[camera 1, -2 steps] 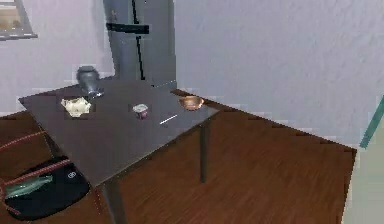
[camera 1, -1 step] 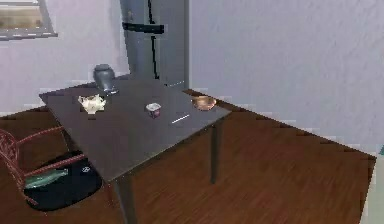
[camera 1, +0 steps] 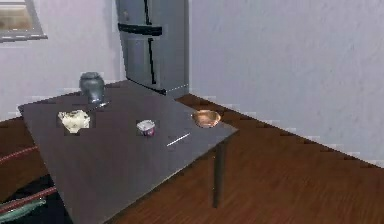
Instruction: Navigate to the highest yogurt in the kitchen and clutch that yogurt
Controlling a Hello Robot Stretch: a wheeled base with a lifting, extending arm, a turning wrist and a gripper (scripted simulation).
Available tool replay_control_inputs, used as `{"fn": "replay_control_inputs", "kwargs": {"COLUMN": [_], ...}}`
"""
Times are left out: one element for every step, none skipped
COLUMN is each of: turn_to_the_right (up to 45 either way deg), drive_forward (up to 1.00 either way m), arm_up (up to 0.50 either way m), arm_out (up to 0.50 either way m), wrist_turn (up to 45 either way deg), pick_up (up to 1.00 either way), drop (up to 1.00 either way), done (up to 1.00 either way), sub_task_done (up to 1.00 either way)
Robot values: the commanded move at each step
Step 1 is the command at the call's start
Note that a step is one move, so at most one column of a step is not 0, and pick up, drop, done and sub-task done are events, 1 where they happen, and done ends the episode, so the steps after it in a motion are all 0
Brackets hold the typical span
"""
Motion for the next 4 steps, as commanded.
{"fn": "replay_control_inputs", "kwargs": {"turn_to_the_right": [45.0,45.0,45.0,0.0], "drive_forward": [0.00,0.00,0.00,1.00], "arm_up": [0.00,0.00,0.00,0.00], "arm_out": [0.00,0.00,0.00,0.00], "wrist_turn": [0.0,0.0,0.0,0.0], "pick_up": [0.00,0.00,0.00,0.00], "drop": [0.00,0.00,0.00,0.00], "done": [0.00,0.00,0.00,0.00], "sub_task_done": [0.00,0.00,0.00,0.00]}}
